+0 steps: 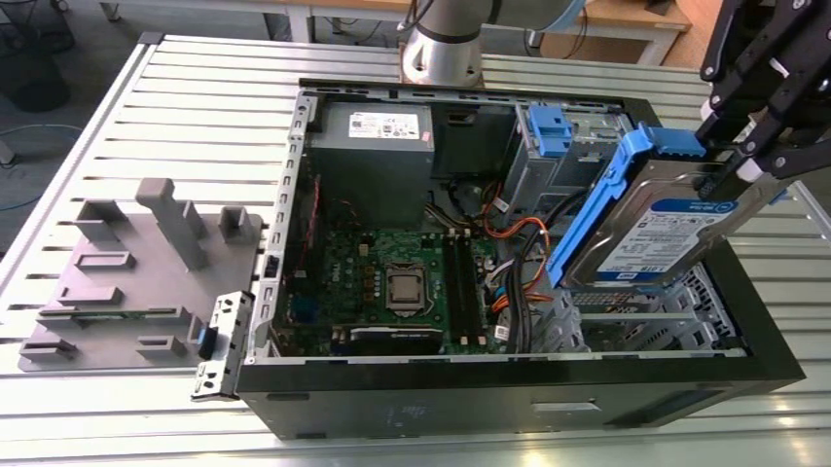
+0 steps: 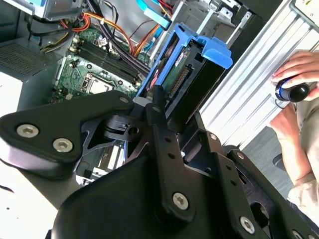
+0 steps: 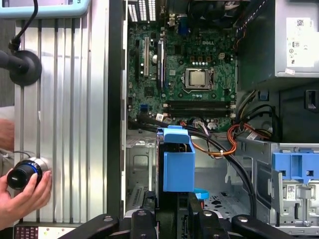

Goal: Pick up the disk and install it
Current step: 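Pick up the disk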

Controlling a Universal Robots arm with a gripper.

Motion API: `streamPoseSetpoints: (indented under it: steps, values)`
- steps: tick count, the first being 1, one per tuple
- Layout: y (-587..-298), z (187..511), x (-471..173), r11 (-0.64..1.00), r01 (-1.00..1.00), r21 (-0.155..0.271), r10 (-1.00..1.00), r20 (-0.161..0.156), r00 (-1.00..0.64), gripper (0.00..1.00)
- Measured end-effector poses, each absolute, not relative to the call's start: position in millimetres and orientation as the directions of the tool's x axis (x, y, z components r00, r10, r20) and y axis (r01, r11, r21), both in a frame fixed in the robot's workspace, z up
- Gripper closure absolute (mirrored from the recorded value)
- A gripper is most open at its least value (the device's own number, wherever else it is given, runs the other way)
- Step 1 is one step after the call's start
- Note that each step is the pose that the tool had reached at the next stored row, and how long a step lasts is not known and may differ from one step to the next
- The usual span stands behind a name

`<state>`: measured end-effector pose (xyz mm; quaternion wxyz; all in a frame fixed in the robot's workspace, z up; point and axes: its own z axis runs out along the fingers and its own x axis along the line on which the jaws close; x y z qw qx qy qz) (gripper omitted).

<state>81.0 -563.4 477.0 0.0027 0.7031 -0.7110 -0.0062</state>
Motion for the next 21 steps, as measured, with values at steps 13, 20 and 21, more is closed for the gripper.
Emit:
streamPoseSetpoints:
  steps: [13, 20, 21]
  values:
    - [-563.5, 471.1, 89.8, 0.011, -1.0, 0.013, -1.0, -0.005, -0.011, 0.65]
    - [-563.4, 467.5, 99.0, 0.01, -1.0, 0.013, -1.0, -0.005, -0.01, 0.65]
    - [-563.5, 467.0, 100.4, 0.01, -1.0, 0.013, -1.0, -0.005, -0.01, 0.65]
